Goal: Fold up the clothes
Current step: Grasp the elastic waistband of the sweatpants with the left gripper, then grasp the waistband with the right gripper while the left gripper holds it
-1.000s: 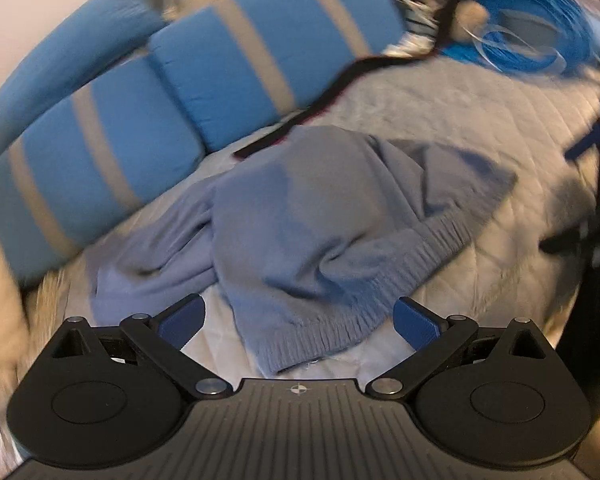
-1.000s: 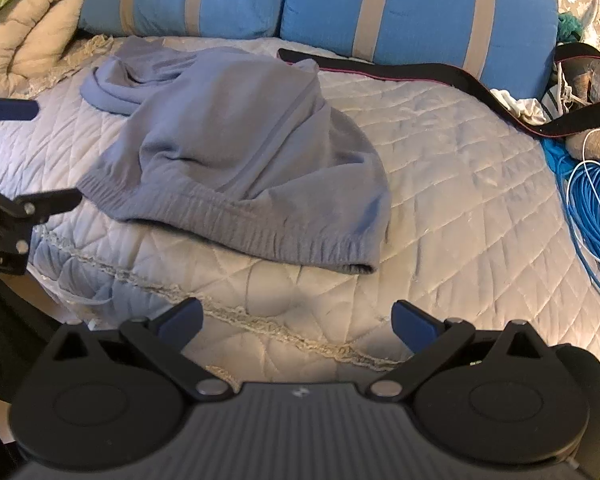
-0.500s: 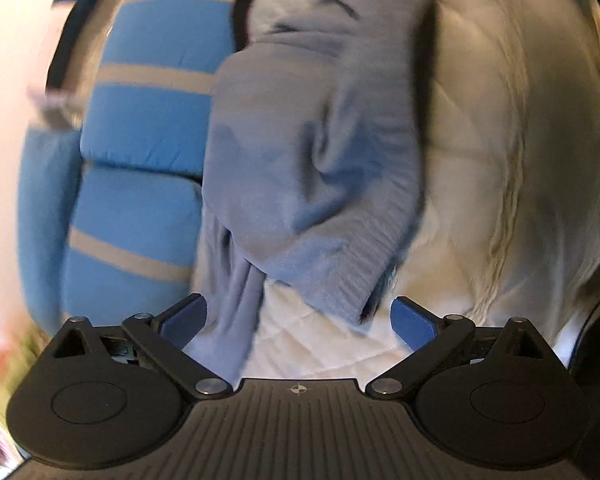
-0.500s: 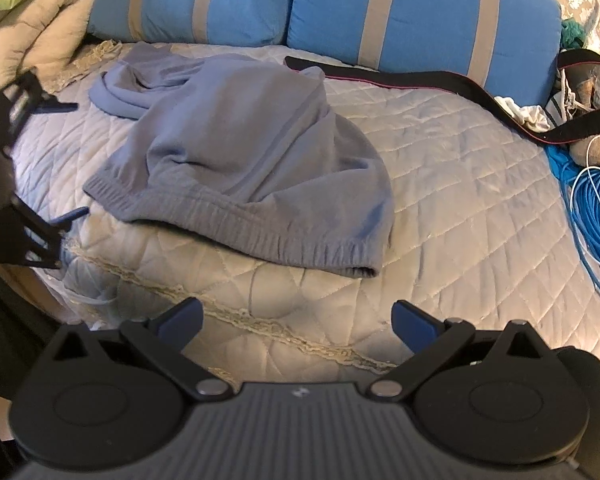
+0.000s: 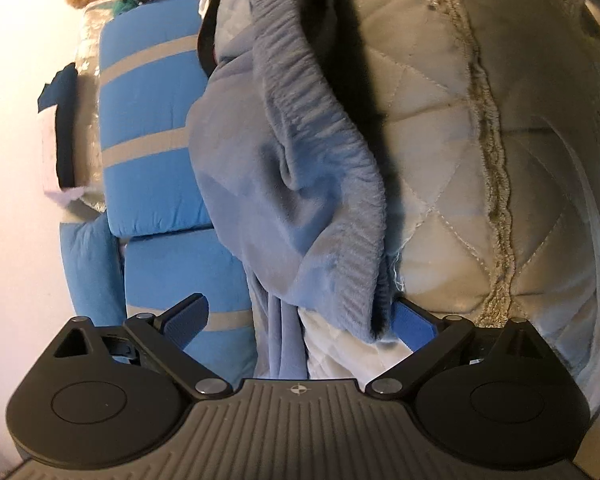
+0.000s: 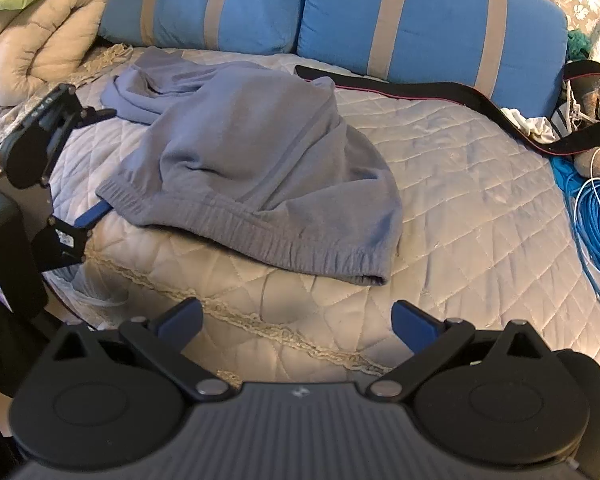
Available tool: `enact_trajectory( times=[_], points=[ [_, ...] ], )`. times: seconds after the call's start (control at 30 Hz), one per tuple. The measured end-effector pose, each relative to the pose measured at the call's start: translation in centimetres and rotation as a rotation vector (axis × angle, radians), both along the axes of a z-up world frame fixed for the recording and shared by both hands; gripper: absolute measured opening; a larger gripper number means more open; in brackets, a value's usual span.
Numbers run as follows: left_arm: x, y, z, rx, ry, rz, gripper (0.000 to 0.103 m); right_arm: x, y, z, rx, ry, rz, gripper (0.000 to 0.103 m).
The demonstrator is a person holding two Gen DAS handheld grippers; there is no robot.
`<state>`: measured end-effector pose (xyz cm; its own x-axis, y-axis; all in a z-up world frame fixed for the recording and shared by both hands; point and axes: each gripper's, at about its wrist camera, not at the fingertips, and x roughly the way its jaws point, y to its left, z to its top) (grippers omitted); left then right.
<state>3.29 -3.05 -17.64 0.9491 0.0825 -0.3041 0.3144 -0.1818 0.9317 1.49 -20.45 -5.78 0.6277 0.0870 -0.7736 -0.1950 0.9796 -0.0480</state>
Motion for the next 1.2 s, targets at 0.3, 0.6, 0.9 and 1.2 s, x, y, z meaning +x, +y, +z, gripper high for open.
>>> enact_trajectory(
  times=[0.3, 0.6, 0.9, 1.2],
  points=[
    [0.4, -0.1, -0.1, 0.01, 0.067, -0.012, 0.01, -0.6, 0.7, 0.1, -0.038, -0.02, 0.025, 0.103],
    [0.9, -1.1, 8.6, -0.181, -0.032, -0.024, 0.009, -1.5, 2.6, -1.1, -0.265, -0.143, 0.048, 0.103],
    [-0.1, -3.2, 13.9, -0.302, -0.068, -0.041, 0.009, -0.7, 5.7, -4.0, -0.507, -0.272, 0.09, 0.103],
    [0.6, -5.1, 17.4, -0.399, -0.085, -0.043, 0.009, 2.0, 7.6, -9.1, -0.739, -0.351, 0.084, 0.101]
  ],
)
